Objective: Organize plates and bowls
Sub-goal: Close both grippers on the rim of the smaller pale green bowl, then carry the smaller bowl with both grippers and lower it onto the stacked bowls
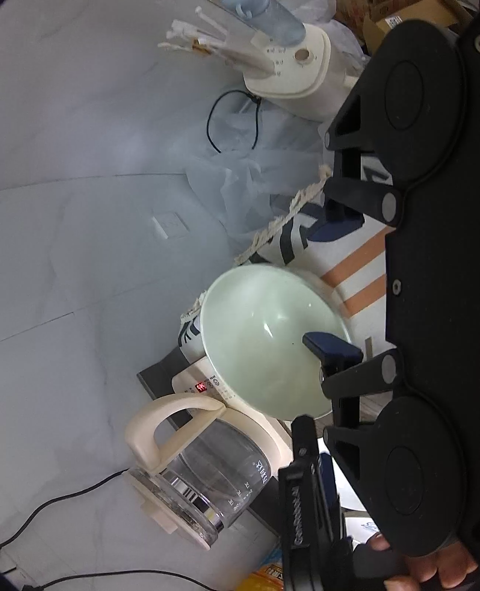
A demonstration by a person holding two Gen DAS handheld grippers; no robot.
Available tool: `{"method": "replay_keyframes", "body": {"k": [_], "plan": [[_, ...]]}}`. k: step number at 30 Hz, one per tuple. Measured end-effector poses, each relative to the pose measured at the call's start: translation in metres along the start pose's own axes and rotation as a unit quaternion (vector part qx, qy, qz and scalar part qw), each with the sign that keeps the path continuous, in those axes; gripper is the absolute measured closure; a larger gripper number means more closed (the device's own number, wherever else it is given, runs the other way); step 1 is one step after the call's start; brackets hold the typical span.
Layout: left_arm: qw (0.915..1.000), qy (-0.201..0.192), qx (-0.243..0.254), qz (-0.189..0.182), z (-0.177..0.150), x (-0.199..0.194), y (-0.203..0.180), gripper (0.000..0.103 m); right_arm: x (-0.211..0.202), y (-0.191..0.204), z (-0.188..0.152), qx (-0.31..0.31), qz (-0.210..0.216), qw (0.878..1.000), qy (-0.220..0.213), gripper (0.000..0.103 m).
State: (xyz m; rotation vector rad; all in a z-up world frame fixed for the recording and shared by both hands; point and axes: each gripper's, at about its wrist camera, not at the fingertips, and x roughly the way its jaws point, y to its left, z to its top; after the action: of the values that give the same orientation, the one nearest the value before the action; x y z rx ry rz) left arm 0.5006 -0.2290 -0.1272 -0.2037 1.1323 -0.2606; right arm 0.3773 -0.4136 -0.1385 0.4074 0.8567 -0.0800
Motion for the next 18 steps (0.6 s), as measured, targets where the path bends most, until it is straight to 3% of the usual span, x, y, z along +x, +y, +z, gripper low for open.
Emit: {"method": "replay_keyframes", "body": {"k": [5, 11, 14, 18], "plan": [[0.9999, 0.014, -0.007, -0.002, 0.002, 0.016, 0.001, 0.059, 0.017, 0.001, 0.004, 0.009, 0.001, 1.000, 0.015, 0.063], [0.9997, 0.021, -0.016, -0.001, 0.004, 0.030, -0.002, 0.075, 0.037, 0.000, 0.006, 0.024, 0.007, 0.999, 0.027, 0.063], [0.9992, 0.028, -0.029, 0.006, 0.004, 0.038, 0.001, 0.078, 0.051, -0.002, 0.006, 0.040, 0.008, 0.998, 0.040, 0.063], [0.9985, 0.035, -0.041, 0.008, 0.002, 0.040, 0.000, 0.087, 0.066, -0.002, 0.003, 0.049, -0.001, 0.997, 0.059, 0.078]]}}
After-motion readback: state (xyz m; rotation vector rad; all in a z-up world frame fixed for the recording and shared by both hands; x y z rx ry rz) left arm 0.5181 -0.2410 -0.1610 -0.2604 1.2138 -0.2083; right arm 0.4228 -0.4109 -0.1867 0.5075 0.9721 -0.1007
